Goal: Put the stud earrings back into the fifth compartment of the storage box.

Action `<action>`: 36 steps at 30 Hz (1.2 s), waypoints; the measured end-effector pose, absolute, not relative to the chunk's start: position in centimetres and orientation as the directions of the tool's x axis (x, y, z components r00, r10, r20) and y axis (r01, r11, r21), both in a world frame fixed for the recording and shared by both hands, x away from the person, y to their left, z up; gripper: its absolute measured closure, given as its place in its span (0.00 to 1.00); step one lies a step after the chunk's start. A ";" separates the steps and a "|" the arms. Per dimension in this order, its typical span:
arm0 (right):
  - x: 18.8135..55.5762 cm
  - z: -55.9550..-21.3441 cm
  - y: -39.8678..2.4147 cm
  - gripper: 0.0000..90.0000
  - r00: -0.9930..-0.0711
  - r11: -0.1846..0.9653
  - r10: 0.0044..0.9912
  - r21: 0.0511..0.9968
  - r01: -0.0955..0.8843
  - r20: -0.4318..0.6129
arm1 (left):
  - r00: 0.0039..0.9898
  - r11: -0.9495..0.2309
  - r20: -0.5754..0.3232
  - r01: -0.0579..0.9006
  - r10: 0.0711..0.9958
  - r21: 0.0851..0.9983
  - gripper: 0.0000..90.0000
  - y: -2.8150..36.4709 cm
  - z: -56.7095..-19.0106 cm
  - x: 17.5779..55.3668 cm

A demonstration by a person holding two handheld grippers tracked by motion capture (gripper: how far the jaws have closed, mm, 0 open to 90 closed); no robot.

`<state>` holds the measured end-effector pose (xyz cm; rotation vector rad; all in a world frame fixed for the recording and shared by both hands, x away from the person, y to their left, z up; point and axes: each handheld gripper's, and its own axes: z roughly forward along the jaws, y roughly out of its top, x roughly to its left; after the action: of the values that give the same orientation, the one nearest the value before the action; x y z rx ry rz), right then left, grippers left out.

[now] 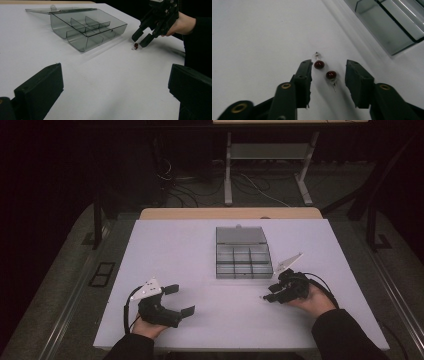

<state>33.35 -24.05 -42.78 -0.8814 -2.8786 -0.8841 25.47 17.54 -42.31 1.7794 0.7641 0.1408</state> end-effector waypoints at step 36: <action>34.0 -43.3 -24.3 0.87 -0.832 0.684 0.530 0.497 0.535 0.166 | 0.780 -0.147 -0.279 0.425 0.560 0.893 0.00 17.7 -42.4 25.5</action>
<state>34.05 -24.26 -43.29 -0.9090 -2.8745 -0.8522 25.55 17.67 -42.39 1.7756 0.7668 0.1398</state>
